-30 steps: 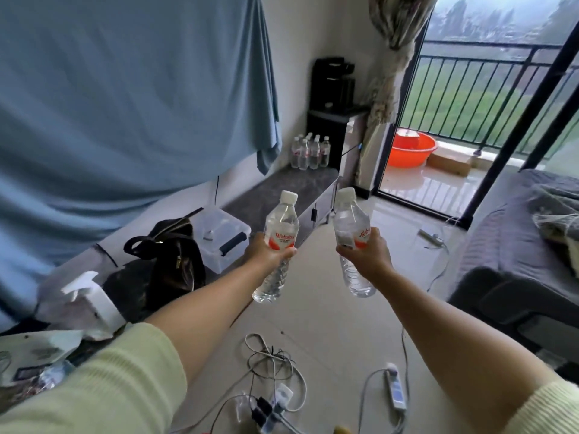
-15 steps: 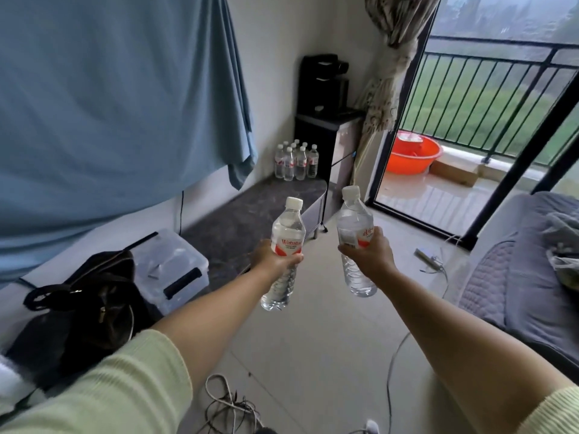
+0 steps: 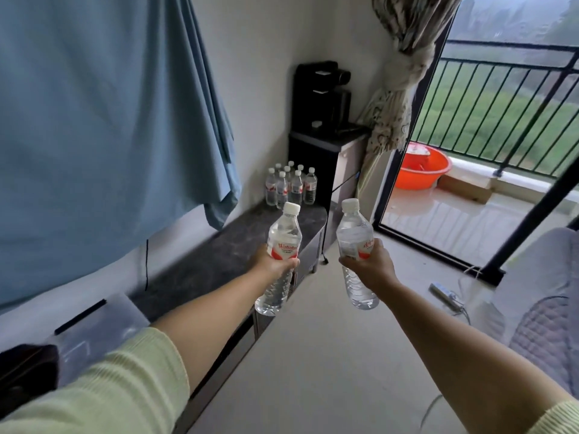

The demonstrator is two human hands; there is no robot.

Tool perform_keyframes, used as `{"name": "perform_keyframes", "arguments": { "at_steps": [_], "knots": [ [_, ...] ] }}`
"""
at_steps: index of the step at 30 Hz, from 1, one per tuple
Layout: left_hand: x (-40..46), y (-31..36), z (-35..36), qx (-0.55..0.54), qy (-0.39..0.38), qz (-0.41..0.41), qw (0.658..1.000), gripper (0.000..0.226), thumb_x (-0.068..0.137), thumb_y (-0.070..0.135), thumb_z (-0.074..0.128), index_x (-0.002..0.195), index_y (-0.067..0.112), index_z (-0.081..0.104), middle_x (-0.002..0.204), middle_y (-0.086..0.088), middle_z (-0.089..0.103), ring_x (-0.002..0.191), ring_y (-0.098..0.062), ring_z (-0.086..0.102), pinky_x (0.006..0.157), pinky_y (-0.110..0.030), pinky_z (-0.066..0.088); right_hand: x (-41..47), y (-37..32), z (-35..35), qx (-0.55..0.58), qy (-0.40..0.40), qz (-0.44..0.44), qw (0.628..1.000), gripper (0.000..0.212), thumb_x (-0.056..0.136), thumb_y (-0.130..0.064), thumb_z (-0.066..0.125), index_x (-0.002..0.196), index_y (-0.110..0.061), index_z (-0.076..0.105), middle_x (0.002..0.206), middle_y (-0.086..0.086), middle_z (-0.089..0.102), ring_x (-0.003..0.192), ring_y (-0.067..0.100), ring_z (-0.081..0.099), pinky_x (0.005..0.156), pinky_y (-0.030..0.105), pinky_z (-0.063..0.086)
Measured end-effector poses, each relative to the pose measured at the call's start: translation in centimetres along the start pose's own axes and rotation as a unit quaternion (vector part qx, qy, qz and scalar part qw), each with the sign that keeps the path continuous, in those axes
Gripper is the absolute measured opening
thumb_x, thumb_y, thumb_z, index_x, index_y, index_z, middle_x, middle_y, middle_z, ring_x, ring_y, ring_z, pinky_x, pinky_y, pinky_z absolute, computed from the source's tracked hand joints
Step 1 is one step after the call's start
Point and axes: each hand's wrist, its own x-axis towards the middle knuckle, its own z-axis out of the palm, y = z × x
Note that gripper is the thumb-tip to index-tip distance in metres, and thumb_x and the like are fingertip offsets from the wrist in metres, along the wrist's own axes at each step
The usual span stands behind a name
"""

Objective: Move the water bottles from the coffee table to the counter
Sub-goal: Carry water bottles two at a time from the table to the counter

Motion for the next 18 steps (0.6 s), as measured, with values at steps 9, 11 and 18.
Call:
{"name": "perform_keyframes", "arguments": {
  "at_steps": [9, 11, 18],
  "knots": [
    [15.1, 4.3, 1.1, -0.02, -0.02, -0.029, 0.999, 0.036, 0.076, 0.02, 0.08, 0.103, 0.017, 0.057, 0.09, 0.002, 0.061, 0.092, -0.019, 0.06, 0.083, -0.03, 0.045, 15.0, -1.0, 2.8, 0.021, 0.012, 0.024, 0.999, 0.054, 0.067, -0.028, 0.086, 0.106, -0.016, 0.05, 0.096, 0.001, 0.058, 0.083, 0.019, 0.055, 0.069, 0.028, 0.04],
    [18.1, 4.3, 1.9, -0.018, -0.024, -0.04, 0.999, 0.037, 0.076, 0.021, 0.08, 0.103, 0.018, 0.054, 0.087, 0.006, 0.058, 0.09, -0.016, 0.057, 0.082, -0.029, 0.043, 18.0, -0.2, 3.5, 0.024, 0.001, 0.031, 0.999, 0.056, 0.067, -0.028, 0.086, 0.108, -0.015, 0.051, 0.098, 0.002, 0.06, 0.083, 0.019, 0.056, 0.068, 0.027, 0.04],
    [30.5, 5.1, 6.5, -0.009, 0.016, -0.099, 0.995, 0.038, 0.071, 0.029, 0.083, 0.088, 0.026, 0.049, 0.085, 0.01, 0.057, 0.082, -0.011, 0.057, 0.079, -0.03, 0.045, 32.7, 2.8, 5.0, -0.002, -0.056, 0.033, 0.998, 0.058, 0.067, -0.027, 0.086, 0.111, -0.009, 0.053, 0.104, 0.012, 0.063, 0.091, 0.027, 0.062, 0.074, 0.032, 0.047]
  ]
}}
